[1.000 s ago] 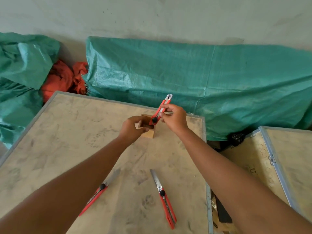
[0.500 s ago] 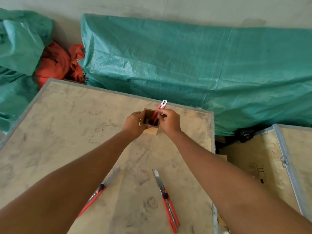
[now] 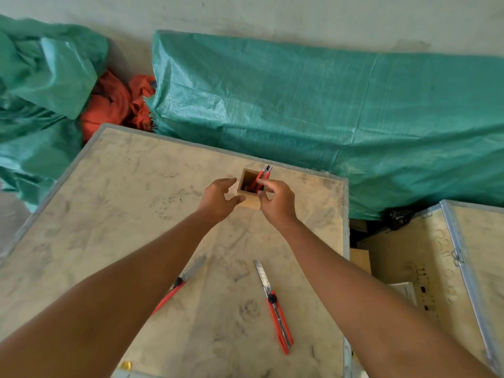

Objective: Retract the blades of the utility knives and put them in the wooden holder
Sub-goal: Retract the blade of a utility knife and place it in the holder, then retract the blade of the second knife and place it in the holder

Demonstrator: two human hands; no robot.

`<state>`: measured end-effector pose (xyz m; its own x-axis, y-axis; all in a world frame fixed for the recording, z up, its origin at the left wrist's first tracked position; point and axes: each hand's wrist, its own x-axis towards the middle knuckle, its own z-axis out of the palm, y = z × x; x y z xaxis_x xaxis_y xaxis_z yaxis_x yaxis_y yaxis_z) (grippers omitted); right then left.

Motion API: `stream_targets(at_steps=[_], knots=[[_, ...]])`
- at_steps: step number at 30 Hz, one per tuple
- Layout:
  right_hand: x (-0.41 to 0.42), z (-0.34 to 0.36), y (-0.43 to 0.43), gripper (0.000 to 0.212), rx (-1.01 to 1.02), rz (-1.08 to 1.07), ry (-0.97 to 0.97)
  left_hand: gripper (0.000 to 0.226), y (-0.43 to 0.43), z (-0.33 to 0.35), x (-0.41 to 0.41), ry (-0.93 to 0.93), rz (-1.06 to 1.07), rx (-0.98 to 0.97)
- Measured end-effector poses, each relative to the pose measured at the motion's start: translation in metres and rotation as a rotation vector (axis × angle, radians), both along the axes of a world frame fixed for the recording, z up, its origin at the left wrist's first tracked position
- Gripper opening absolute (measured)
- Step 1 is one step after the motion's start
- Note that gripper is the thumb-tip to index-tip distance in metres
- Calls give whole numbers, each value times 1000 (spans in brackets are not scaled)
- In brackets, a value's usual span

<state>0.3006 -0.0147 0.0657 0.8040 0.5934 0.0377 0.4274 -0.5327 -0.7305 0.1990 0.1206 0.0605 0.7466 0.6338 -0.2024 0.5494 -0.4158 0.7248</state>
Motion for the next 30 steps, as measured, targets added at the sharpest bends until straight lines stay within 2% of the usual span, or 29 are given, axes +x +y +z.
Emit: stream_targets(at_steps=[9,13,18,21,23,30], knots=[[-111,-3,-3,29,-56,117,282,47,-5,10,-133,6,146,-44],[-166,-25,2,28,-176,185,388,42,-9,-10,-200,105,165,-96],[-221,-59,7,34,-333,215,482,48,-17,-41,-267,277,122,-90],[-239,-71,11,41,-378,200,534,53,-20,-59,-292,406,29,-15],[-246,-76,14,43,-377,162,549,48,-22,-67,-300,432,-27,25],[-259,-88,22,29,-302,19,593,38,-29,-73,-309,360,-88,51]])
